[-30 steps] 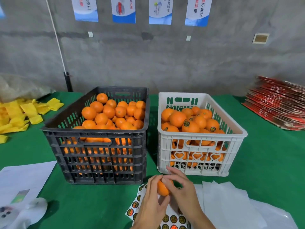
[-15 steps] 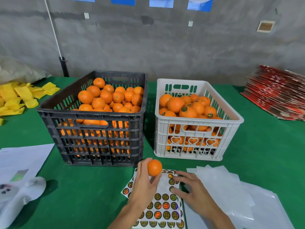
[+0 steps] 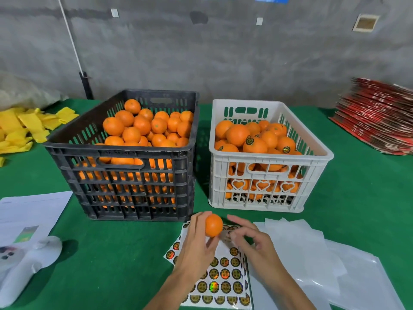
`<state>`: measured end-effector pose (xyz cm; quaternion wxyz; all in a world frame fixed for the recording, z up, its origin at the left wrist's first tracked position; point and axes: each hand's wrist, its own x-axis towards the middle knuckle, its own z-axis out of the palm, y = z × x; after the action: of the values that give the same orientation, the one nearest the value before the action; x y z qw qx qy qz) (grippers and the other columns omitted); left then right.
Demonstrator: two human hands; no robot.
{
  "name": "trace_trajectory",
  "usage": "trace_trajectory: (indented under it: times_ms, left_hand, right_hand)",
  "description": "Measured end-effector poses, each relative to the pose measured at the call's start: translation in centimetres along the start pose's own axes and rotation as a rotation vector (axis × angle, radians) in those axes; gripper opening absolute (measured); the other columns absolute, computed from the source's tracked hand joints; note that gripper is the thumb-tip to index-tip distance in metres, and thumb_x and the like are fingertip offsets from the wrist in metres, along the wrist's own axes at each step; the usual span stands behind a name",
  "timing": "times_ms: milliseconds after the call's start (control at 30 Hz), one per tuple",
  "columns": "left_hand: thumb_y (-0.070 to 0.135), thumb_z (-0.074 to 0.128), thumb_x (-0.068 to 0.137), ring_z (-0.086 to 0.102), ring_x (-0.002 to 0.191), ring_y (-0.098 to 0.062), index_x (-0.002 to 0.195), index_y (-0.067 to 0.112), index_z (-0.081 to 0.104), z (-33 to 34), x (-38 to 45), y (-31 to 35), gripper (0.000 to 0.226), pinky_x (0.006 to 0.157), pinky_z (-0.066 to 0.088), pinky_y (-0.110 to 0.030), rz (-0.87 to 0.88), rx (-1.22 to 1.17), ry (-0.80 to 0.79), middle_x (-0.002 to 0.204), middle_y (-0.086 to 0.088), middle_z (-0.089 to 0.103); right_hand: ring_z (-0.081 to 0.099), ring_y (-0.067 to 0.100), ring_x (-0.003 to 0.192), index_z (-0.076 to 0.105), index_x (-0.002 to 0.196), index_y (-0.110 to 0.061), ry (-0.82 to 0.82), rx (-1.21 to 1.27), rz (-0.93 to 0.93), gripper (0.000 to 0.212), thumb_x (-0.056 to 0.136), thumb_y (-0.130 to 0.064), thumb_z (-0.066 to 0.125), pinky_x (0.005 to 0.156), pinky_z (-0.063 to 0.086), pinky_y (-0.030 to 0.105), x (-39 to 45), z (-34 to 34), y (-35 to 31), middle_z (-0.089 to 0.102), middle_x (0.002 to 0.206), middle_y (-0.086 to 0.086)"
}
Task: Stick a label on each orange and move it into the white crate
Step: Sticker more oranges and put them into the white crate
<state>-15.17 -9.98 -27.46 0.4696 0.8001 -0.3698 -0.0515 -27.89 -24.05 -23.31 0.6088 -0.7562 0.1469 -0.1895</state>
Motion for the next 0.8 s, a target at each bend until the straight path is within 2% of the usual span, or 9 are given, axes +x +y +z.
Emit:
trace_trajectory:
  times_ms: [67,167,267,367,467,533,600,700,800]
  left_hand:
    - [0.027,0.074,0.097,0.05,0.121,0.002,0.14,0.051,0.028,0.0,0.0,0.2,0.067,0.093,0.039,-0.003,0.01,-0.008,0.002,0.142,0.021,0.035]
    - [0.028,0.074,0.098,0.049,0.125,0.007,0.138,0.05,0.031,-0.3,-0.2,0.5,0.064,0.094,0.04,-0.004,0.034,-0.027,0.012,0.14,0.021,0.037]
    - [0.027,0.075,0.096,0.048,0.126,0.006,0.134,0.056,0.034,-0.4,-0.3,0.6,0.063,0.094,0.042,-0.004,0.039,-0.067,0.018,0.136,0.023,0.04]
    - [0.027,0.075,0.096,0.048,0.127,0.004,0.134,0.059,0.034,-0.3,-0.2,0.4,0.065,0.096,0.041,-0.004,0.018,-0.123,0.033,0.138,0.023,0.04]
    - [0.024,0.077,0.094,0.055,0.125,-0.003,0.133,0.065,0.036,-0.3,-0.4,0.4,0.07,0.096,0.048,-0.01,0.011,-0.205,0.036,0.139,0.025,0.04]
    - [0.023,0.079,0.092,0.06,0.124,-0.01,0.136,0.059,0.043,-0.4,-0.4,0.8,0.068,0.099,0.055,-0.024,0.021,-0.253,0.071,0.141,0.022,0.043]
    - [0.03,0.077,0.088,0.061,0.127,-0.012,0.138,0.052,0.046,-1.1,0.1,2.1,0.063,0.104,0.055,-0.032,0.076,-0.257,0.124,0.145,0.017,0.045]
    - [0.033,0.076,0.087,0.057,0.135,-0.017,0.142,0.045,0.048,-3.1,2.9,5.7,0.063,0.105,0.055,-0.035,0.215,-0.264,0.16,0.148,0.012,0.047]
    - [0.023,0.077,0.092,0.051,0.141,-0.016,0.144,0.04,0.049,-4.9,7.3,10.7,0.061,0.107,0.053,-0.033,0.369,-0.259,0.17,0.149,0.013,0.048]
  right_hand:
    - [0.049,0.002,0.136,0.083,0.096,-0.021,-0.005,0.094,0.051,0.03,0.104,-0.036,0.058,0.112,0.037,0.032,1.0,0.7,-1.1,0.056,0.144,-0.022]
    - [0.047,0.0,0.137,0.084,0.091,-0.022,0.011,0.063,0.116,0.038,0.108,-0.025,0.05,0.112,0.033,0.022,2.5,2.0,-1.5,0.056,0.143,-0.018]
    - [0.045,0.0,0.137,0.082,0.091,-0.027,0.094,0.026,0.098,0.029,0.102,-0.036,0.056,0.113,0.034,0.026,2.8,2.9,-0.8,0.055,0.142,-0.022]
    - [0.035,-0.007,0.141,0.074,0.11,-0.045,0.148,-0.137,0.018,0.024,0.089,-0.055,0.067,0.117,0.029,0.031,2.5,3.3,-0.1,0.042,0.149,-0.032]
    - [0.024,-0.017,0.141,0.051,0.14,-0.056,0.143,-0.231,-0.036,0.06,0.085,-0.056,0.076,0.115,0.024,0.025,2.5,3.2,-0.1,0.027,0.153,-0.04]
    - [0.033,-0.015,0.137,0.05,0.138,-0.059,0.125,-0.189,-0.023,0.061,0.083,-0.059,0.077,0.116,0.03,0.024,2.5,3.1,-0.8,0.037,0.148,-0.04]
    - [0.051,-0.008,0.127,0.06,0.126,-0.062,0.12,-0.069,-0.016,0.046,0.082,-0.06,0.075,0.109,0.044,0.026,2.9,3.0,-1.8,0.056,0.135,-0.034]
    - [0.065,0.0,0.114,0.069,0.118,-0.057,0.186,0.071,-0.068,0.035,0.083,-0.055,0.074,0.092,0.057,0.023,4.6,1.9,-5.2,0.068,0.124,-0.024]
    - [0.067,0.006,0.117,0.074,0.121,-0.044,0.263,0.125,-0.264,0.032,0.09,-0.051,0.07,0.095,0.057,0.027,7.4,-0.5,-10.1,0.072,0.123,-0.017]
